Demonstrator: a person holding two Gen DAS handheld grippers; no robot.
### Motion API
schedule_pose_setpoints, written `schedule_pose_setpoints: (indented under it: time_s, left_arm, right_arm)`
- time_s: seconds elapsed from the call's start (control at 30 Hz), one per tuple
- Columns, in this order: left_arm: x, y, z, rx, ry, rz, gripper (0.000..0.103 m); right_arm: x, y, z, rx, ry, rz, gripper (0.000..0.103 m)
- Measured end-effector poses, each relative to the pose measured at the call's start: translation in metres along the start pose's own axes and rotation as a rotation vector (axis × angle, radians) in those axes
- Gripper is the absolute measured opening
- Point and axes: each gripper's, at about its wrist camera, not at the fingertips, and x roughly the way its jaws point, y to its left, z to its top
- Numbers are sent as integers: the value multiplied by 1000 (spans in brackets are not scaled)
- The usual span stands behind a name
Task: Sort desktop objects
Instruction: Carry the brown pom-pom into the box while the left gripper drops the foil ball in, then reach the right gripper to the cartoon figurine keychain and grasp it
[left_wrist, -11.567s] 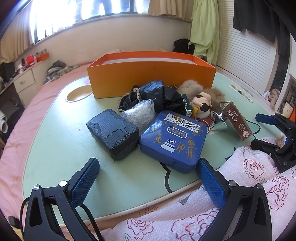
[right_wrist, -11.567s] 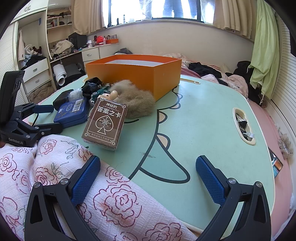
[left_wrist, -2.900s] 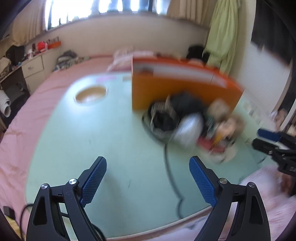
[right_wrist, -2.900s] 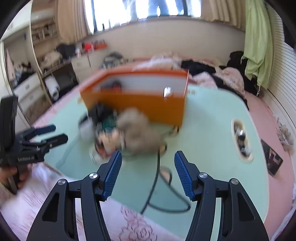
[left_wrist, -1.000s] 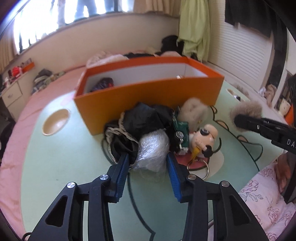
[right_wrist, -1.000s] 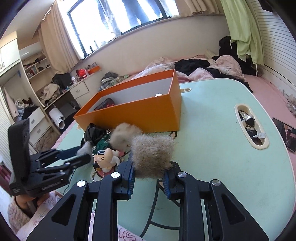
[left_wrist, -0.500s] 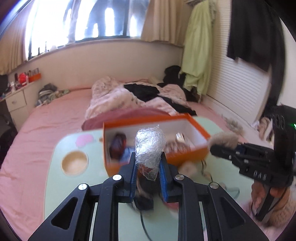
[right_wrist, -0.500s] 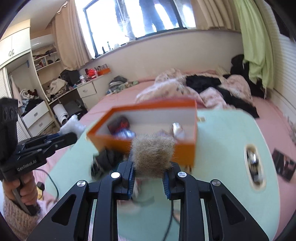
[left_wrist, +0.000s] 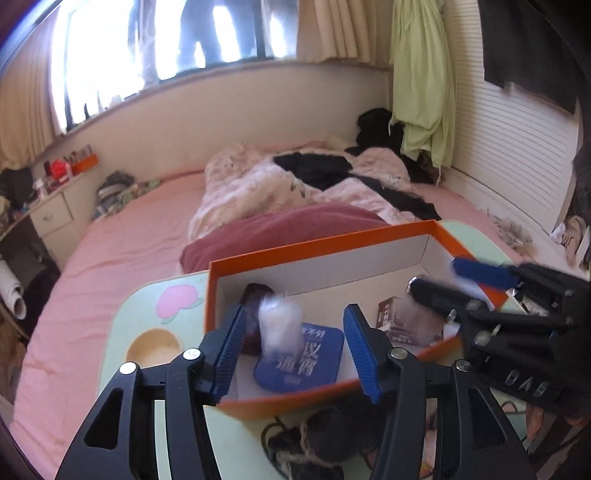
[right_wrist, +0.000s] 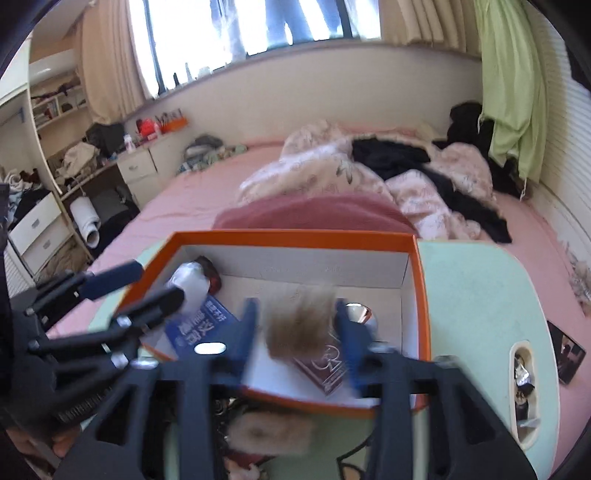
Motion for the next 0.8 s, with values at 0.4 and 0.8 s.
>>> schedule_pose_setpoints:
  time_s: [0.4,0.8]
  left_arm:
    - [-43,11,-89,-80,79,-63,89]
    - [-23,20,-125,-118,150,17,103]
  right_arm:
    - [-72,12,-65,-51,36,110,79]
    - [-48,-15,-109,13,204,161,88]
